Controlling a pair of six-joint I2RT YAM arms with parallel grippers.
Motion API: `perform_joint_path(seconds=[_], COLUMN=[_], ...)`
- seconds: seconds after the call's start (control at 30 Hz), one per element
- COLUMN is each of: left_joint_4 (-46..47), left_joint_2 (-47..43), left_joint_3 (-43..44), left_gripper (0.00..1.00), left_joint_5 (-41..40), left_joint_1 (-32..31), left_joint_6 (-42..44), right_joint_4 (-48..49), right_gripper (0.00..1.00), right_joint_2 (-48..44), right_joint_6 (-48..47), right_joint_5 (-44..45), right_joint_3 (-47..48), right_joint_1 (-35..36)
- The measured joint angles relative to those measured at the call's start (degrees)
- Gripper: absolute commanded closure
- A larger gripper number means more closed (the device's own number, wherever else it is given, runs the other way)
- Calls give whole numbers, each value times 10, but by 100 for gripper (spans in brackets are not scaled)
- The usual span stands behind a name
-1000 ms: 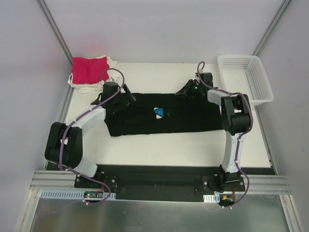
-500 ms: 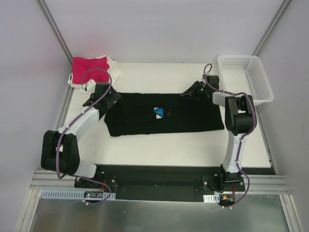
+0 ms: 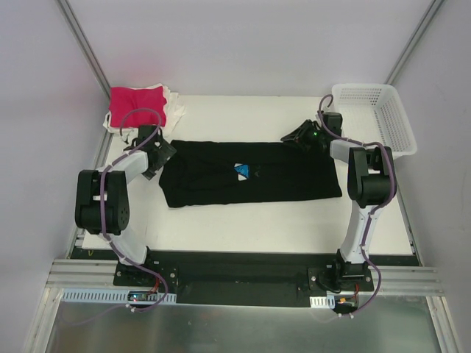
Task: Fold and stack the t-shirts
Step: Fold the other side of the tshirt into a rectangle, then rotate the tshirt 90 degrees
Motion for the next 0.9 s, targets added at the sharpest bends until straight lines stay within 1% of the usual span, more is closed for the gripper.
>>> perform_joint_path(seconds=[0.23,0.7,0.8,0.83,0.9], left_joint_4=[20,84,96,103,110], left_joint_2=[63,122,127,130,132], left_joint_3=[44,90,92,92,92], left_gripper=[1,3,7,16,26], left_joint_5=[62,96,107,109,112], left_joint_1=[0,0,0,0,0], left_joint_6=[2,3,3,3,2], right_joint_4=[11,14,18,19,23], right_gripper=[74,74,75,74,75], right_joint_2=[0,0,0,0,0], right_joint_6=[7,10,14,15,17], right_joint_5=[-4,-6,-7,-7,-7], right_joint_3=[-7,-16,-18,-19,-21], right_joint_1=[-1,-12,-15,-17,-19])
